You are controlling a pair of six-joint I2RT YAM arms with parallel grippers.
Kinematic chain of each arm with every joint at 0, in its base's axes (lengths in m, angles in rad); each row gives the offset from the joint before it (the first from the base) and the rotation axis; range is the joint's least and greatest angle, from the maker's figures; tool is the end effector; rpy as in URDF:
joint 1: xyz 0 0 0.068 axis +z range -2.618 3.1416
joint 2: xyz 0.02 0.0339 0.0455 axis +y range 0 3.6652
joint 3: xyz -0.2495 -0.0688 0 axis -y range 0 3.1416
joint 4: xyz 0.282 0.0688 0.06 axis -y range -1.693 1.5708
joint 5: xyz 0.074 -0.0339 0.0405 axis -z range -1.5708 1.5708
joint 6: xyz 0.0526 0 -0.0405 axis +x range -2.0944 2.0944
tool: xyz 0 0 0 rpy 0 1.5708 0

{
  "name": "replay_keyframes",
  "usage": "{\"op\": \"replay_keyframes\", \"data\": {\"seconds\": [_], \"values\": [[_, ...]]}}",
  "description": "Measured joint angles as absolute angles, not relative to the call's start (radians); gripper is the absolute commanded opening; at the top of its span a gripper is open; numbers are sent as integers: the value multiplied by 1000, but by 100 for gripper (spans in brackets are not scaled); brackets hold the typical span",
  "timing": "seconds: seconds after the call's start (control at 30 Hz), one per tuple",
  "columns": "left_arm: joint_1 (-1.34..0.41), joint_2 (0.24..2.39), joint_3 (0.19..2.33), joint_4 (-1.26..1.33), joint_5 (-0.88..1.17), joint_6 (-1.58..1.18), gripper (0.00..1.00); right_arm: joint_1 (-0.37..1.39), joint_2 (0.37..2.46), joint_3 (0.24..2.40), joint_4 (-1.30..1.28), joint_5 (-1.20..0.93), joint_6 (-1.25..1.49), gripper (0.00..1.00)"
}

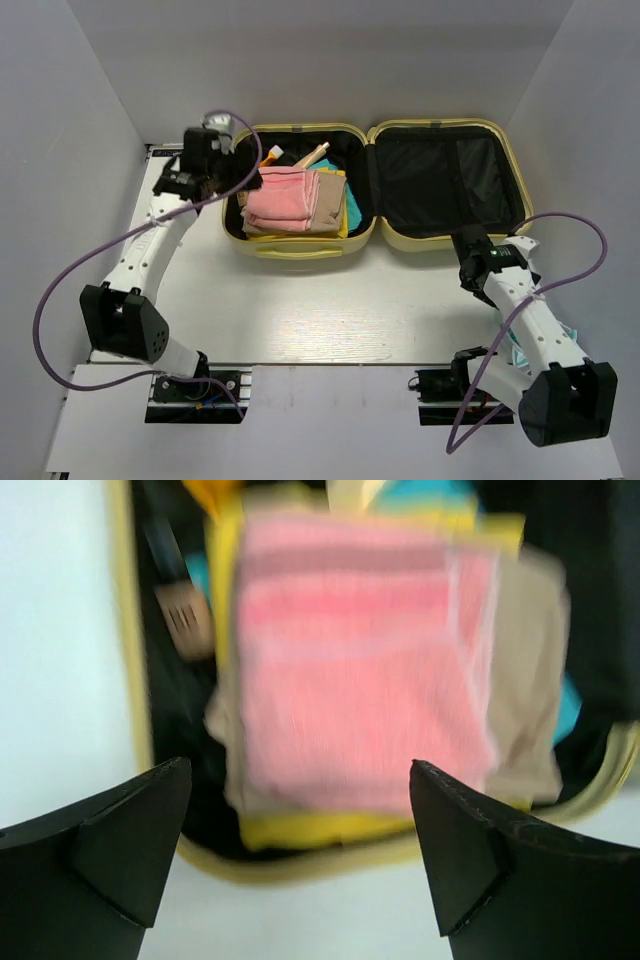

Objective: Pack the luggage

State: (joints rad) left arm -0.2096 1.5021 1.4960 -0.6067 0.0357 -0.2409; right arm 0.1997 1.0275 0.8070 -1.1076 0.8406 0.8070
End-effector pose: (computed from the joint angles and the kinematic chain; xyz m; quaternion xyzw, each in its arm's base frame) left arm 0.3799 -0.0827 0.3479 -0.0057 0.8873 -0.1184 0.4456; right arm 0.2092 0.0024 0.2181 0.3181 0.8500 -0.3015 0.2922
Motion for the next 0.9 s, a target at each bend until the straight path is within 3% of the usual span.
{"op": "replay_keyframes", "data": {"seconds": [0.23,0.63,0.77,0.9], "values": [[-270,1412,1198,-741,76,-295,100,85,1024,726,-1001,781,735,90],[-268,1352,1231,-821,47,-316,100,-130,1095,581,-736,614,591,89],[-268,1357,1253,-847,41,-327,100,-165,1155,572,-620,557,538,64],[-270,1378,1318,-873,33,-332,100,-191,1185,553,-530,521,514,56]]}}
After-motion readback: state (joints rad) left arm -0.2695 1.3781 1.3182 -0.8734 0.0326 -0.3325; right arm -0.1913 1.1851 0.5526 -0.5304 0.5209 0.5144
